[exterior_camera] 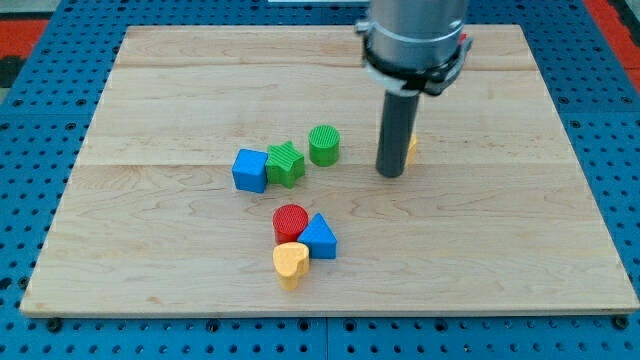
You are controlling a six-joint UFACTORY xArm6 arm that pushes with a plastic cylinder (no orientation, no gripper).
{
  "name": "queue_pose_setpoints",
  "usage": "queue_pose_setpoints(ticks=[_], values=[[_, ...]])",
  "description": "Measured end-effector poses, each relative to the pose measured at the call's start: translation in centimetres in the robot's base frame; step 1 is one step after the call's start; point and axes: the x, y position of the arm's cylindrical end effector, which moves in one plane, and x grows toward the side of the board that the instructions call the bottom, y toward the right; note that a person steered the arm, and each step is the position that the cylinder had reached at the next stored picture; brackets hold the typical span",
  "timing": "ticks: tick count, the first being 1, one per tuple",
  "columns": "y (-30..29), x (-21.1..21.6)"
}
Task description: Push the red circle into the right side of the yellow hexagon
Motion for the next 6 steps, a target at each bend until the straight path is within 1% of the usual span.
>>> queue_pose_setpoints(ticks=[1,2,3,4,5,6], values=[[2.0,-3.8],[8.7,-5.2],[7.4,-12.2],[8.1,-9.8],[7.9,-1.6],[5.8,7.0]])
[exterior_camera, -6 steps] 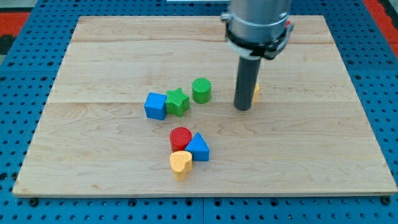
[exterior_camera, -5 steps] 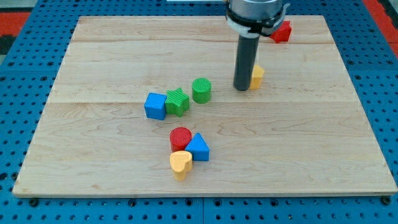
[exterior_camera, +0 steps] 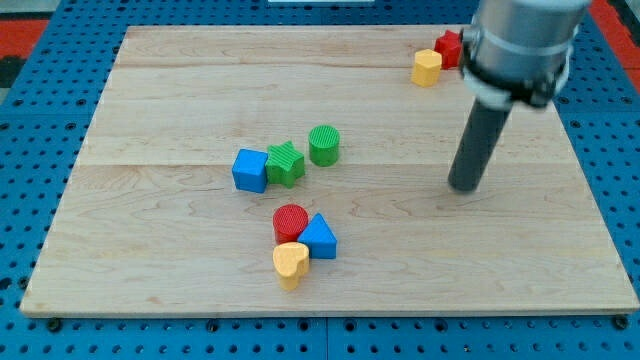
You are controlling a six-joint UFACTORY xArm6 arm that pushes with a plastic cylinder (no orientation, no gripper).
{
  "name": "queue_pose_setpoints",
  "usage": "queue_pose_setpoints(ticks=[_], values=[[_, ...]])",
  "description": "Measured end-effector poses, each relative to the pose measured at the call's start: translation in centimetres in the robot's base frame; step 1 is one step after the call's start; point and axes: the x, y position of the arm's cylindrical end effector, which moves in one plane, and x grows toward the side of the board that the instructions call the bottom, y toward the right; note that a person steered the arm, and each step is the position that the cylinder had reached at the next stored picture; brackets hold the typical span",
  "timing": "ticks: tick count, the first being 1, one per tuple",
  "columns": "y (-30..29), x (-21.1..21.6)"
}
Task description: Push the red circle into the right side of the yellow hexagon
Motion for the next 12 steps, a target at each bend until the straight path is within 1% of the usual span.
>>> queue_pose_setpoints(ticks=[1,2,3,4,6,7,8,9,10,11,12], values=[[-7.6,7.4],[-17.7,10.6],[-19.0,10.2],[-17.7,7.0],[-17.6,1.8],[-23.2,0.7],[-15.7,-0.3],[-11.5,-2.3],[-13.3,-6.6],[-13.9,-7.8],[-13.9,-7.8]])
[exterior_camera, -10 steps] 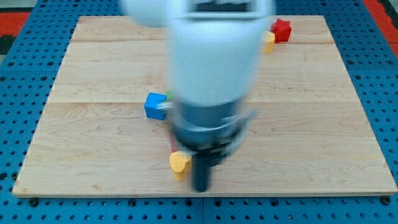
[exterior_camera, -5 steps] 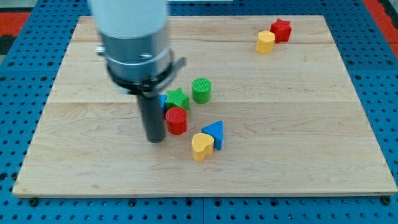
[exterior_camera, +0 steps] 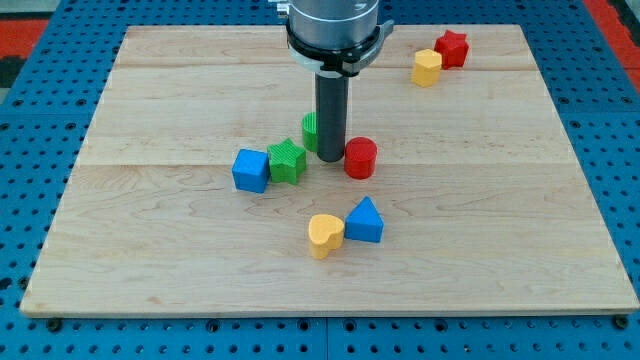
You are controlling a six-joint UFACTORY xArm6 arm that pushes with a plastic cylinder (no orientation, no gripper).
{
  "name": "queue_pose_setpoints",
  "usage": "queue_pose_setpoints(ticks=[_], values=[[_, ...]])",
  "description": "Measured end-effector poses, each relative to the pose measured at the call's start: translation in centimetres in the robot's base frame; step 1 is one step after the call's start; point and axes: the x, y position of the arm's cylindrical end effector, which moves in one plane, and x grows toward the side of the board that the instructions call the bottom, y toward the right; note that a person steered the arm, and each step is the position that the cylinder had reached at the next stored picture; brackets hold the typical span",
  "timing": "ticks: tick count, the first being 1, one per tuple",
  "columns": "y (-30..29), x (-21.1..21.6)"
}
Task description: Push the red circle into the right side of the yellow hexagon
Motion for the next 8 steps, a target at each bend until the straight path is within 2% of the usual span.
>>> queue_pose_setpoints(ticks=[1,2,5,6,8], values=[[-3.1,0.1],[2.6,1.5],[10.1,0.9],[11.0,0.7],[11.0,-2.5]])
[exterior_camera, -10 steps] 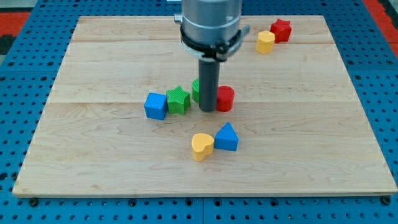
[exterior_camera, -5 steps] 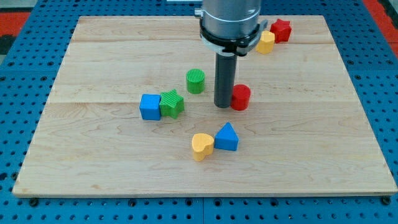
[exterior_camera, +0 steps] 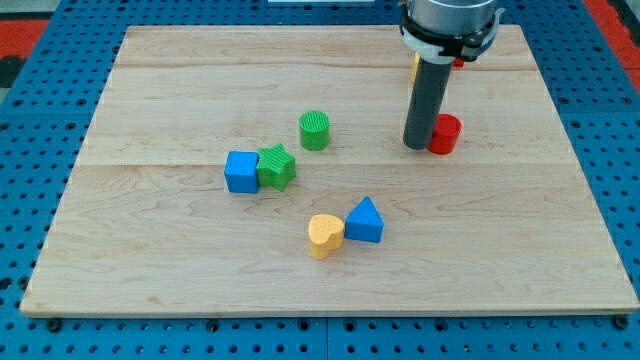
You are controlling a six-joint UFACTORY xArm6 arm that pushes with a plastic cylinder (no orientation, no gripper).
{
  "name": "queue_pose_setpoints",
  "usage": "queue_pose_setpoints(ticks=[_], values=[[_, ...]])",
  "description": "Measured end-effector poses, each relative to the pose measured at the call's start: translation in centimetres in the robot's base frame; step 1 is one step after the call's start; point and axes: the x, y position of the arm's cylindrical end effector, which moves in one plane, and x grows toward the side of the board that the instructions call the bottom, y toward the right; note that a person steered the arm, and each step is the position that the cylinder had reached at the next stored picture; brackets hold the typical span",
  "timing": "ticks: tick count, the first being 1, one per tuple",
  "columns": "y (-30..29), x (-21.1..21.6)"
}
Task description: Push the red circle into the right side of the yellow hexagon
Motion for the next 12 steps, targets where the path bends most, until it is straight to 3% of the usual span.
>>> queue_pose_setpoints(ticks=[2,3,7,8,9,10,11,12], values=[[-1.3,-2.1],[-3.3,0.1],[2.7,0.3],[2.7,2.5],[5.1,0.3],[4.9,-4.8],[4.3,-5.0],[7.3,-3.0]])
